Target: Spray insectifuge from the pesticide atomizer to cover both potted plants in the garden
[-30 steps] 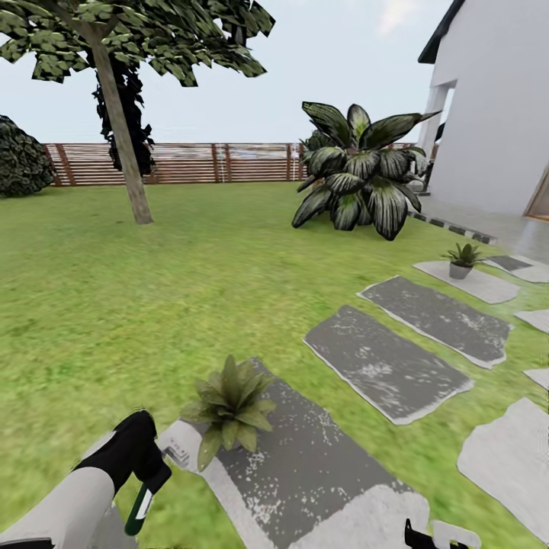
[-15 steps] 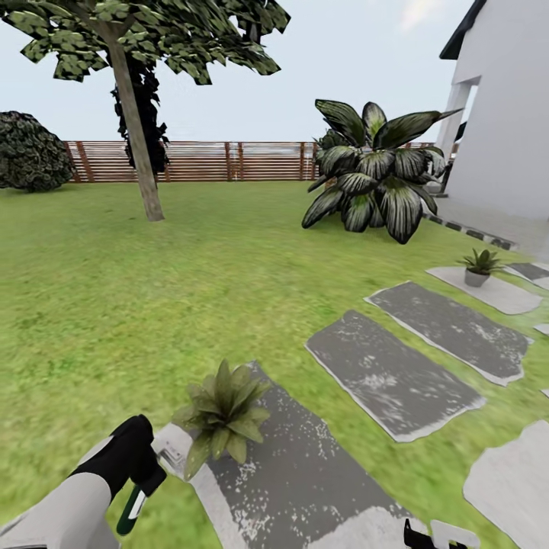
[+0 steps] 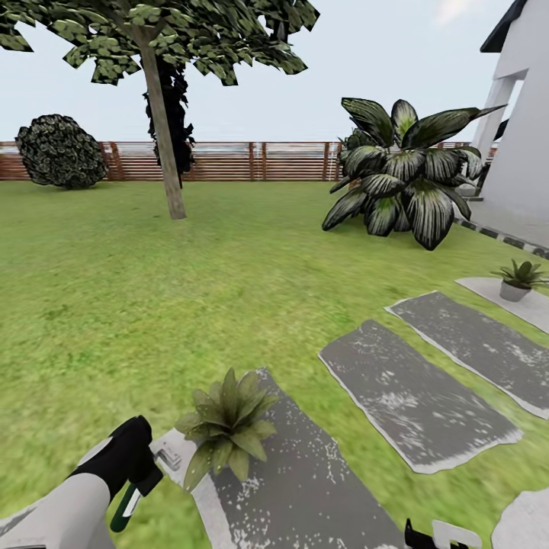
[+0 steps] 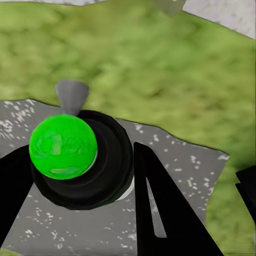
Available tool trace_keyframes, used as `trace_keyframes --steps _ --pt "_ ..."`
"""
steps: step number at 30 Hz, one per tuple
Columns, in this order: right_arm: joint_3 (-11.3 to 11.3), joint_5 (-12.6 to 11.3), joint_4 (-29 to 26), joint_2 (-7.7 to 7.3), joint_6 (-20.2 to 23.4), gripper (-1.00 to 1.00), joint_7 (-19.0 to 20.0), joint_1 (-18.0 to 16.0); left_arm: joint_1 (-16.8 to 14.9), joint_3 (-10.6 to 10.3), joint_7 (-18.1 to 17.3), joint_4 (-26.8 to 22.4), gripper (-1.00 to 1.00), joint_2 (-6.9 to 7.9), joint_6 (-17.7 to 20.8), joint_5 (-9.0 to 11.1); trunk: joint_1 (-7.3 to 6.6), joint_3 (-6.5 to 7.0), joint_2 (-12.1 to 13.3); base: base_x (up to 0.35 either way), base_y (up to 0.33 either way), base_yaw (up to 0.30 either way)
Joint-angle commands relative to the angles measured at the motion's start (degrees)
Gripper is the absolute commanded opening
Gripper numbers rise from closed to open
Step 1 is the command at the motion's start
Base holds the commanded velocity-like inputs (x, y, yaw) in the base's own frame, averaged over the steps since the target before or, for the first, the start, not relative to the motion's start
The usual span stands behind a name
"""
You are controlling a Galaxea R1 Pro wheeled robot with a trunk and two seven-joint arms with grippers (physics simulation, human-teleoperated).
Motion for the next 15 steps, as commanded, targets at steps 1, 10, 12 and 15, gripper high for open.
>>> trace_keyframes --steps 1,10,12,15 --pt "-0.2 0.1 0.1 -0.02 -0.2 1.0 -0.1 0.0 0.0 0.3 -0.5 -0.1 -1.0 -0.05 0.1 -0.5 -0.01 -0.06 0.0 0.004 -0.003 0.003" --pt "-0.2 0.1 0.1 -0.31 -0.1 1.0 -0.1 0.0 0.0 0.3 -0.6 -0.1 -1.0 -0.4 0.1 -0.1 -0.01 -0.06 0.0 0.0 0.0 0.0" --pt "-0.2 0.1 0.1 -0.29 -0.1 1.0 -0.2 0.0 0.0 0.3 -0.6 -0.2 -1.0 -0.45 0.1 -0.1 -0.01 -0.06 0.0 -0.068 -0.067 0.0" --pt "-0.2 0.1 0.1 -0.28 -0.1 1.0 -0.2 0.0 0.0 0.3 -0.6 -0.3 -1.0 -0.54 0.1 -0.1 -0.01 -0.06 0.0 -0.18 -0.175 0.0"
